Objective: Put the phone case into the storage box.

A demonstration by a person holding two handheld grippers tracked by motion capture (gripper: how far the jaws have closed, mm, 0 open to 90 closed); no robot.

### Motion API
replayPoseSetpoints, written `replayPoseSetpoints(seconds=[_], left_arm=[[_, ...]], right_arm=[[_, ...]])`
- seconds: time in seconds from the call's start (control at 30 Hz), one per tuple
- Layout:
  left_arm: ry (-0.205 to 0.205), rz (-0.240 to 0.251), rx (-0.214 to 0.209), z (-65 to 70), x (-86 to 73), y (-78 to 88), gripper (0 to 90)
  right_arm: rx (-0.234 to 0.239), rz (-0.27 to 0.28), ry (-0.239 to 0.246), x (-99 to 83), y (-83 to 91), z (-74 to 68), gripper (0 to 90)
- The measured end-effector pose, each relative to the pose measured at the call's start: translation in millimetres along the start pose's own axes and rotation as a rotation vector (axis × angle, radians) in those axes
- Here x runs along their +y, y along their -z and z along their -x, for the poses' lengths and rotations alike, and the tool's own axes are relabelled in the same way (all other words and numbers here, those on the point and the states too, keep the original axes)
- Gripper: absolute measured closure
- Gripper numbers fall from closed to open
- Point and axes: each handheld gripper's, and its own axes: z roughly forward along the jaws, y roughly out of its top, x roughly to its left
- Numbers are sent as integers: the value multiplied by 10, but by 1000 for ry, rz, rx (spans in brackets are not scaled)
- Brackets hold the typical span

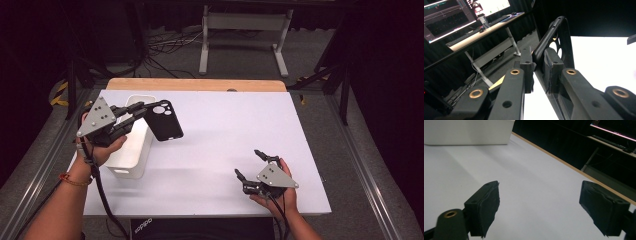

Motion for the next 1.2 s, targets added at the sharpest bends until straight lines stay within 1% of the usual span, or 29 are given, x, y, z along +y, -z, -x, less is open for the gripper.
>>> replayPoseSetpoints(seconds=[0.07, 0.17, 0.23, 0.4, 0.43, 0.47, 0.5, 0.6, 0.67, 0.8, 0.9, 0.97, 1.07, 1.13, 1.2], left_arm=[[-11, -3, 12, -22, 3, 11, 799], [-2, -3, 18, -53, 5, 35, 799], [-6, -5, 27, -79, 11, 49, 799], [-5, -6, 40, -120, 25, 83, 799], [5, -4, 41, -126, 24, 90, 799], [1, -1, 46, -135, 24, 93, 799], [-2, -8, 47, -146, 25, 103, 799], [3, -9, 55, -162, 19, 111, 799], [4, -10, 63, -213, -1, 113, 799], [10, -15, 69, -245, -12, 112, 799], [8, -21, 61, -301, -28, 111, 799], [3, -26, 69, -331, -35, 117, 798], [19, -25, 83, -388, -50, 142, 799], [17, -28, 95, -414, -52, 154, 799], [23, -25, 97, -425, -56, 159, 799]], right_arm=[[-2, -1, -5, 0, 5, 13, 174], [-19, 4, -10, -6, 16, 25, 175], [-23, 4, -14, -6, 21, 36, 175], [-23, 4, -9, 0, 26, 29, 175], [-22, 4, -6, 1, 25, 26, 175], [-22, 5, -7, 1, 25, 28, 175], [-22, 5, -7, 1, 24, 31, 175], [-21, 6, -11, -1, 24, 36, 175], [-27, 10, -10, -3, 31, 43, 175], [-29, 14, -22, 1, 36, 63, 174], [-34, 13, -15, -2, 40, 67, 174], [-32, 11, -22, -4, 37, 73, 174], [-33, 9, -21, -6, 30, 68, 174], [-31, 8, -21, -8, 26, 68, 174], [-30, 6, -22, -6, 25, 71, 174]])
